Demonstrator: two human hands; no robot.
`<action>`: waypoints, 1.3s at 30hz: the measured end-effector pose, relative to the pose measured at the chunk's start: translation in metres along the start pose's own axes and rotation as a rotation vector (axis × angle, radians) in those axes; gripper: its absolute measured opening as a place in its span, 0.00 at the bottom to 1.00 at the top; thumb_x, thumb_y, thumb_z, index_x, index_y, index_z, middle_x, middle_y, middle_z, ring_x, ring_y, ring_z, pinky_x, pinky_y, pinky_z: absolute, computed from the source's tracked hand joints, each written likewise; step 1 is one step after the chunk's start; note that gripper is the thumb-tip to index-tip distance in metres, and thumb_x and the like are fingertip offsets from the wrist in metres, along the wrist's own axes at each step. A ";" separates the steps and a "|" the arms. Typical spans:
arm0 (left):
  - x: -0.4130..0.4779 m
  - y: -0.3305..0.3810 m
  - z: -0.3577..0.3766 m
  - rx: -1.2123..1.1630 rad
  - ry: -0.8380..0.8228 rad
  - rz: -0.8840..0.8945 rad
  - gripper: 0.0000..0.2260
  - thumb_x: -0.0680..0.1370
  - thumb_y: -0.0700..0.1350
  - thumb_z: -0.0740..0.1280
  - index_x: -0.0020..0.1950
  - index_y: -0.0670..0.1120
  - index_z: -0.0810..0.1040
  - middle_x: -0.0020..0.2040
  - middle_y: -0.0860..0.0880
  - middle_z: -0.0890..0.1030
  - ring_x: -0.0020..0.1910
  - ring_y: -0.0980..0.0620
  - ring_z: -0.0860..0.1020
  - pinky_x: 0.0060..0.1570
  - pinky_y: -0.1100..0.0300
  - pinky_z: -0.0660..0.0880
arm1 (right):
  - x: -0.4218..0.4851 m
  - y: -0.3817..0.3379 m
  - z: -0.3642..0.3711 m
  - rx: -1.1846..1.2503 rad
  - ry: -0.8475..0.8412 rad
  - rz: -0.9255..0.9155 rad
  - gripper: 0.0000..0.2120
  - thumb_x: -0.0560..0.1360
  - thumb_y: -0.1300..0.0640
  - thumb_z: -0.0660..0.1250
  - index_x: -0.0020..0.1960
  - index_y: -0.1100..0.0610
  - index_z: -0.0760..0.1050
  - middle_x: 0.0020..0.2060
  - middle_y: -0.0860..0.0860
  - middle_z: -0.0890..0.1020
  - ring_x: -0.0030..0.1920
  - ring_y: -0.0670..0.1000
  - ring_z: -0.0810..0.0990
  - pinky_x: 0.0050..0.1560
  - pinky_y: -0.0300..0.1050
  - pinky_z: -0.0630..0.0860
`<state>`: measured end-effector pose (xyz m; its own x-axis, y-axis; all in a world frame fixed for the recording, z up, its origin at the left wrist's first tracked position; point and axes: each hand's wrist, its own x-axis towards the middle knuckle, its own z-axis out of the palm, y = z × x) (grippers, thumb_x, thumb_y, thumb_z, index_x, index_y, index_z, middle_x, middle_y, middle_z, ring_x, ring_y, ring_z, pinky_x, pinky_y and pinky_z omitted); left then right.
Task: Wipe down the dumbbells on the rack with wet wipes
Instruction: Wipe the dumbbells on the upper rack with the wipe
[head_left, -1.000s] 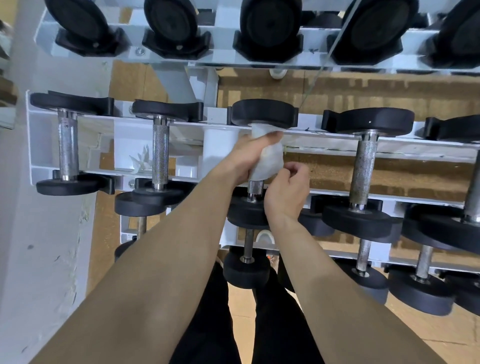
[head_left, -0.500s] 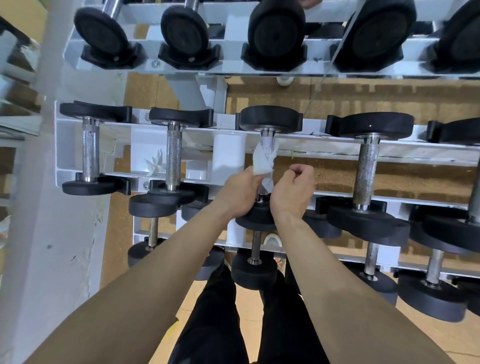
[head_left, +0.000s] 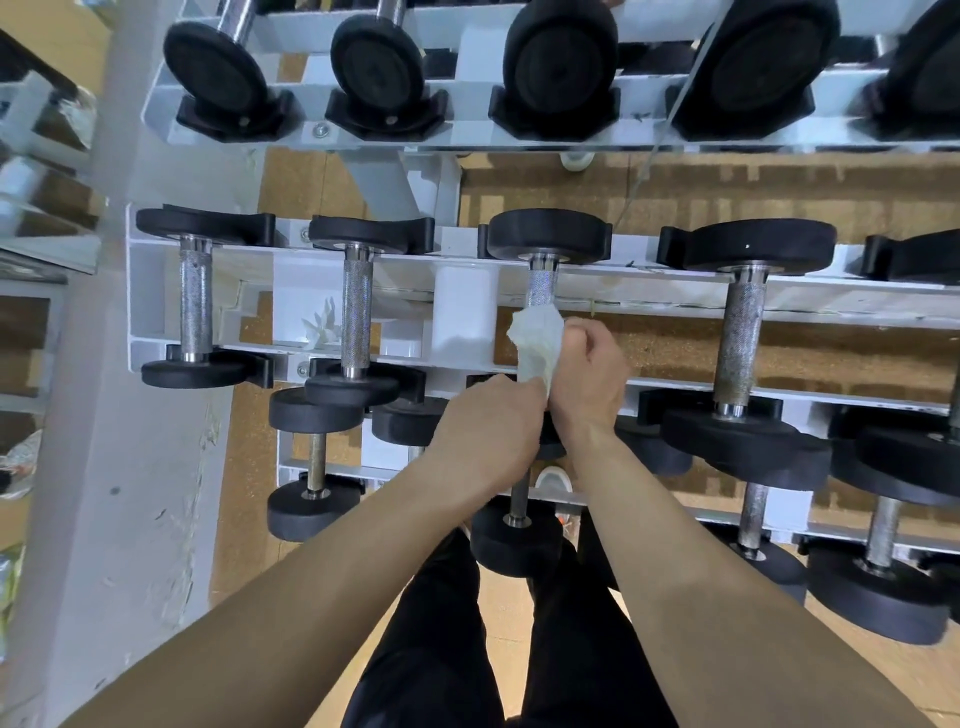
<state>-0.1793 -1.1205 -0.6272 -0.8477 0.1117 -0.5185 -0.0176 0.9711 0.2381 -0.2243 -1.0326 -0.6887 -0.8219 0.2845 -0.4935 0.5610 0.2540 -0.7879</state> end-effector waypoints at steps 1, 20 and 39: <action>-0.001 -0.001 -0.004 -0.077 0.007 -0.017 0.06 0.80 0.40 0.59 0.44 0.49 0.70 0.36 0.48 0.71 0.42 0.42 0.76 0.36 0.54 0.65 | -0.001 -0.001 -0.001 0.015 0.001 0.000 0.13 0.80 0.53 0.59 0.56 0.53 0.81 0.47 0.47 0.83 0.49 0.48 0.79 0.47 0.45 0.74; 0.022 -0.044 -0.005 -1.442 0.186 -0.446 0.33 0.72 0.72 0.66 0.66 0.50 0.80 0.60 0.50 0.84 0.60 0.51 0.82 0.63 0.51 0.76 | 0.015 -0.019 -0.051 0.172 -0.468 -0.017 0.10 0.81 0.61 0.65 0.56 0.49 0.81 0.51 0.48 0.87 0.52 0.52 0.85 0.52 0.53 0.82; 0.052 -0.046 0.026 -0.904 0.768 -0.578 0.05 0.83 0.45 0.61 0.58 0.47 0.73 0.53 0.52 0.78 0.49 0.53 0.76 0.48 0.61 0.69 | -0.006 -0.006 -0.030 -0.379 0.169 -0.365 0.17 0.76 0.59 0.68 0.63 0.57 0.72 0.61 0.52 0.70 0.57 0.50 0.68 0.59 0.42 0.66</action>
<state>-0.2085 -1.1537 -0.6863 -0.6766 -0.7069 -0.2063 -0.5676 0.3222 0.7576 -0.2199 -1.0080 -0.6699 -0.9598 0.2526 -0.1228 0.2651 0.6702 -0.6932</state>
